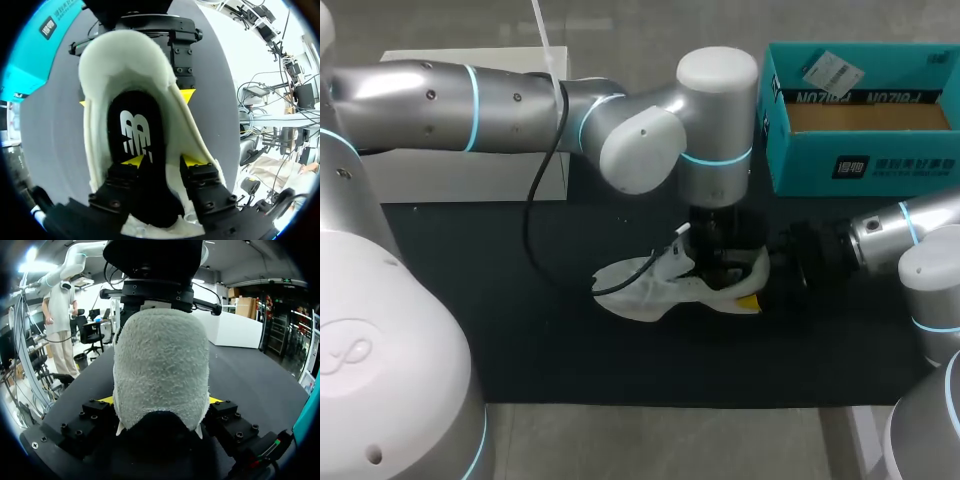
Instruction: Take the shoe out of the shoebox, open the shoe tongue, remove and reinsert the insole, then place the shoe into the shoebox
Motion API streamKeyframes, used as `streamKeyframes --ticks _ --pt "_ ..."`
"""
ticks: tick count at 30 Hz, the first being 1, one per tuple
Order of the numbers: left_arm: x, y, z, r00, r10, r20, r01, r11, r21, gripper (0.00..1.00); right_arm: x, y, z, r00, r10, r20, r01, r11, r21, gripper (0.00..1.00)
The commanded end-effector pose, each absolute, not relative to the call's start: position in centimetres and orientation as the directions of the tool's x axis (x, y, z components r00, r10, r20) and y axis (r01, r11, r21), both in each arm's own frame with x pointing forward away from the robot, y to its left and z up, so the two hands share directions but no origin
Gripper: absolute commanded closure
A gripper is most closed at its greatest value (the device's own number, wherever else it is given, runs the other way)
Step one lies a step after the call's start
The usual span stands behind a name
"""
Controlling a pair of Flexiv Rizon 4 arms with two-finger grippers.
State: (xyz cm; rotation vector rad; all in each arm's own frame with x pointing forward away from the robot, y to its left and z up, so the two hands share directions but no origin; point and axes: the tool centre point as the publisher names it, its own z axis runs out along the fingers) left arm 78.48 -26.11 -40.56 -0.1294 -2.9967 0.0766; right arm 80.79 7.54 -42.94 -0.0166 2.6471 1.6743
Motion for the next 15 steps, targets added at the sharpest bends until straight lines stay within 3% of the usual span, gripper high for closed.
streamKeyframes --ticks 1,7,12,15 --pt "78.0 -26.4 -42.2 -0.988 0.091 0.128 0.082 0.994 -0.073 0.52 80.9 7.7 -43.0 -1.0 -0.001 -0.013 -0.013 0.43 0.903 1.0" --pt "78.4 -26.4 -43.4 -0.988 0.092 0.127 0.082 0.993 -0.081 0.54 80.9 7.7 -43.0 -1.0 -0.001 -0.013 -0.013 0.43 0.903 1.0" --pt "78.9 -26.4 -44.3 -0.995 0.075 0.064 0.07 0.994 -0.086 0.64 80.9 7.7 -43.0 -1.0 -0.001 -0.013 -0.013 0.43 0.903 1.0" --pt "79.1 -26.6 -44.9 -0.997 0.063 0.032 0.06 0.994 -0.089 0.52 80.9 7.7 -43.0 -1.0 -0.001 -0.013 -0.013 0.43 0.903 1.0"
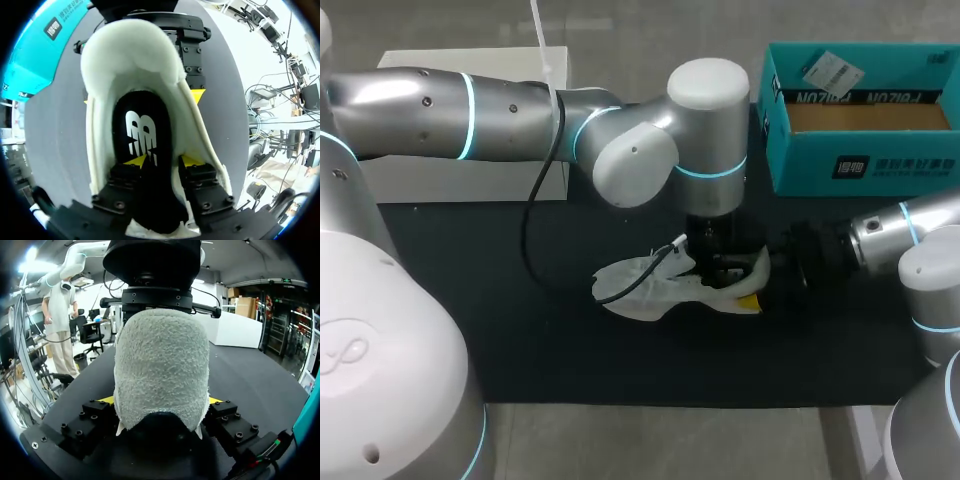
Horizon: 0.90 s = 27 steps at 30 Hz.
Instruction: Take the shoe out of the shoebox, open the shoe tongue, remove and reinsert the insole, then place the shoe into the shoebox
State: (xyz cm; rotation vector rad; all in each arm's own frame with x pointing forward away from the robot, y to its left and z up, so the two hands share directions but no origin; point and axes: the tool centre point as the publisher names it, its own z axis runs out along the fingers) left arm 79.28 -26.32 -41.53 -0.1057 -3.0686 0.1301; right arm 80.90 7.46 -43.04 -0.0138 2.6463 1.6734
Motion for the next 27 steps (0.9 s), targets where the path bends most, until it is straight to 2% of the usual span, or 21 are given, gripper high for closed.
streamKeyframes --ticks 1,6,7,9,12,14,16,19,20,21,27 --pt "79.1 -26.6 -45.2 -0.998 0.06 0.021 0.058 0.994 -0.088 0.52 80.9 7.7 -43.0 -1.0 -0.001 -0.013 -0.013 0.43 0.903 1.0" --pt "79.5 -26.5 -45.9 -0.999 0.032 -0.009 0.032 0.995 -0.092 0.5 80.9 7.7 -43.0 -1.0 -0.001 -0.013 -0.013 0.43 0.903 1.0" --pt "79.7 -26.5 -46.1 -1.0 0.02 -0.02 0.022 0.996 -0.092 0.48 80.9 7.7 -43.0 -1.0 -0.001 -0.013 -0.013 0.43 0.903 1.0" --pt "80.0 -26.5 -46.4 -0.999 0.005 -0.038 0.008 0.996 -0.088 0.36 80.9 7.7 -43.0 -1.0 -0.001 -0.013 -0.013 0.43 0.903 1.0" --pt "80.4 -26.5 -47.0 -0.996 0.0 -0.093 0.007 0.997 -0.072 0.39 80.9 7.7 -43.0 -1.0 -0.001 -0.013 -0.013 0.43 0.903 1.0" --pt "80.7 -26.5 -47.3 -0.995 -0.017 -0.103 -0.01 0.997 -0.071 0.51 80.9 7.7 -43.0 -1.0 -0.001 -0.013 -0.013 0.43 0.903 1.0" --pt "80.8 -26.5 -47.4 -0.993 -0.029 -0.116 -0.02 0.997 -0.072 0.56 80.9 7.7 -43.0 -1.0 -0.001 -0.013 -0.013 0.43 0.903 1.0" --pt "80.8 -26.5 -47.4 -0.993 -0.031 -0.112 -0.023 0.997 -0.077 0.76 80.9 7.7 -43.0 -1.0 -0.001 -0.013 -0.013 0.43 0.903 1.0" --pt "80.8 -26.5 -47.3 -0.993 -0.031 -0.111 -0.023 0.997 -0.079 0.93 80.9 7.7 -43.0 -1.0 -0.001 -0.013 -0.013 0.43 0.903 1.0" --pt "80.8 -26.4 -47.3 -0.993 -0.031 -0.113 -0.022 0.997 -0.08 1.0 80.9 7.7 -43.0 -1.0 -0.001 -0.013 -0.013 0.43 0.903 1.0" --pt "80.7 -26.1 -47.4 -0.993 -0.031 -0.117 -0.022 0.997 -0.078 1.0 80.9 7.7 -43.0 -1.0 -0.001 -0.013 -0.013 0.43 0.903 1.0"
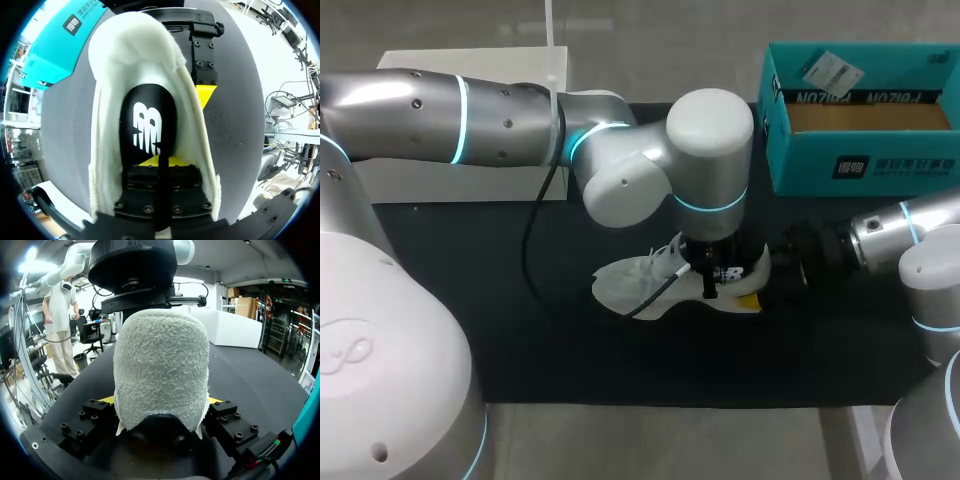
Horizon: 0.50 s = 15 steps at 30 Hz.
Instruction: Take the shoe out of the shoebox, open the shoe tongue, remove and reinsert the insole, then place the shoe into the shoebox
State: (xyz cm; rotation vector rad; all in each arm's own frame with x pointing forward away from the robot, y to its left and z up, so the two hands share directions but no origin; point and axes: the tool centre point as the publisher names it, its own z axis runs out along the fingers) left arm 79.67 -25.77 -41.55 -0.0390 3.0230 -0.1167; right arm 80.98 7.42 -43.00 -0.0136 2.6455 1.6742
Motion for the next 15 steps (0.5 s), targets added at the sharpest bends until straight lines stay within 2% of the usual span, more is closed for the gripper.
streamKeyframes --ticks 1,9,15 --pt "80.6 -26.1 -47.4 -0.993 -0.031 -0.118 -0.022 0.997 -0.077 1.0 80.9 7.7 -43.0 -1.0 -0.001 -0.013 -0.013 0.43 0.903 1.0" --pt "80.3 -25.6 -46.0 -0.991 -0.074 -0.109 -0.063 0.993 -0.099 1.0 80.9 7.7 -43.0 -1.0 -0.001 -0.013 -0.013 0.43 0.903 1.0" --pt "80.0 -25.4 -44.1 -0.994 -0.102 -0.033 -0.096 0.985 -0.14 1.0 80.9 7.7 -43.0 -1.0 -0.001 -0.013 -0.013 0.43 0.903 1.0"
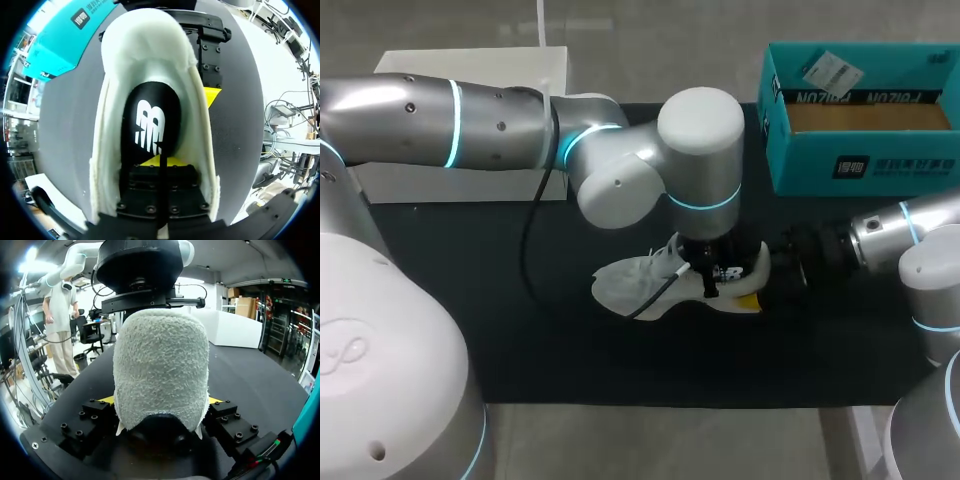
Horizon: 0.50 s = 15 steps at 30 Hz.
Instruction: Take the shoe out of the shoebox, open the shoe tongue, remove and reinsert the insole, then place the shoe into the shoebox
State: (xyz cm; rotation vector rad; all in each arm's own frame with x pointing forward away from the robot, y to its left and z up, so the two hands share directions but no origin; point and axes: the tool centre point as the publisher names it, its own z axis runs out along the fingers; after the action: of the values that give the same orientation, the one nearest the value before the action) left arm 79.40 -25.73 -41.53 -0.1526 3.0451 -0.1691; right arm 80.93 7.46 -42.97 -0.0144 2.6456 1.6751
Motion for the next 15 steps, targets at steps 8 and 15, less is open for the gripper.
streamKeyframes --ticks 8,15 --pt "80.4 -25.6 -42.3 -0.99 -0.128 0.055 -0.135 0.976 -0.173 1.0 80.9 7.7 -43.0 -1.0 -0.001 -0.013 -0.013 0.43 0.903 1.0" --pt "80.6 -25.7 -40.7 -0.984 -0.152 0.094 -0.169 0.962 -0.214 1.0 80.9 7.7 -43.0 -1.0 -0.001 -0.013 -0.013 0.43 0.903 1.0"
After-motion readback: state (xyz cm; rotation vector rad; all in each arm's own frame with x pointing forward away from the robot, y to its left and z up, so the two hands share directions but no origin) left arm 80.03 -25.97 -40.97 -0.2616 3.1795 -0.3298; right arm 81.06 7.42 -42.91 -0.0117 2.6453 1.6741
